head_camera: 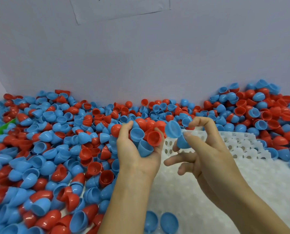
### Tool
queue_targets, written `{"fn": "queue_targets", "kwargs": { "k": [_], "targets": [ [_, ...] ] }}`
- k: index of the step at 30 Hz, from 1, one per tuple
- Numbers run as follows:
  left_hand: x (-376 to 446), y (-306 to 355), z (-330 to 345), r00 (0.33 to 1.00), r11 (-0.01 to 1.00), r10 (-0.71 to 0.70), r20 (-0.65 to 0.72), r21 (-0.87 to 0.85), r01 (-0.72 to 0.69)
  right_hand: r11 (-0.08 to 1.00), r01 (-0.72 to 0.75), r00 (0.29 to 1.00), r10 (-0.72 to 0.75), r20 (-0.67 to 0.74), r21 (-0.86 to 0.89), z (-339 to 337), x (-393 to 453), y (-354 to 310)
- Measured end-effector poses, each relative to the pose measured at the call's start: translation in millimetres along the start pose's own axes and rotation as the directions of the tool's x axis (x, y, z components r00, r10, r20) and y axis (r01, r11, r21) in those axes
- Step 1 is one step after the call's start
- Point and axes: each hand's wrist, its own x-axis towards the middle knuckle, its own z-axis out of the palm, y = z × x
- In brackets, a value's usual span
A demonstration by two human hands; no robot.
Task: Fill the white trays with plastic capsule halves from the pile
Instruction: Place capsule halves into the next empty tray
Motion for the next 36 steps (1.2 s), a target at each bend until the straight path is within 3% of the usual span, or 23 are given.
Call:
{"fn": "queue_targets", "kwargs": {
  "k": [6, 8, 10, 13, 15, 21, 24, 30, 36],
  "targets": [
    [-0.7, 4.6, 0.1, 0.999, 0.999, 0.042, -0.005, -0.008, -0.042, 0.970, -0.240, 0.968, 0.237, -0.080, -0.038, -16.1, 3.9, -2.3],
    [-0.2, 2.1, 0.3, 0.998, 0.998, 0.054, -0.020, 0.024, -0.054, 0.973, -0.214, 0.976, 0.208, -0.067, -0.088, -12.5, 4.9, 1.2],
    [-0.3, -1.0, 1.0, 0.997, 0.996, 0.072, -0.025, 0.058, -0.070, 0.956, -0.158, 0.987, 0.142, -0.080, -0.247, -5.7, 4.5, 8.9],
    [0.4, -0.5, -0.7, 0.994, 0.993, 0.101, -0.036, 0.059, -0.099, 0.821, -0.038, 0.993, -0.033, -0.115, -0.570, -1.4, 3.4, 15.4],
    [0.8, 2.8, -1.6, 0.993, 0.993, 0.108, -0.035, 0.042, -0.107, 0.746, 0.038, 0.995, -0.092, -0.047, -0.665, -3.5, 1.4, 12.3],
    [-0.8, 6.9, -1.6, 0.996, 0.997, 0.080, -0.037, 0.011, -0.080, 0.513, 0.169, 0.983, -0.030, 0.179, -0.842, -5.2, -5.1, 10.8],
    [-1.4, 8.6, -0.7, 0.996, 0.997, 0.078, -0.045, -0.004, -0.079, 0.530, 0.182, 0.982, -0.056, 0.180, -0.828, -4.2, -3.7, 12.0],
    [-1.2, 12.9, -1.2, 0.994, 0.996, 0.084, -0.074, -0.015, -0.085, 0.665, 0.157, 0.988, -0.116, 0.107, -0.730, -5.4, -6.3, 2.5],
    [-0.3, 12.0, -1.7, 0.995, 0.997, 0.076, -0.072, -0.018, -0.078, 0.649, 0.216, 0.969, -0.237, 0.077, -0.729, -15.9, -7.2, -10.0]
  ]
}}
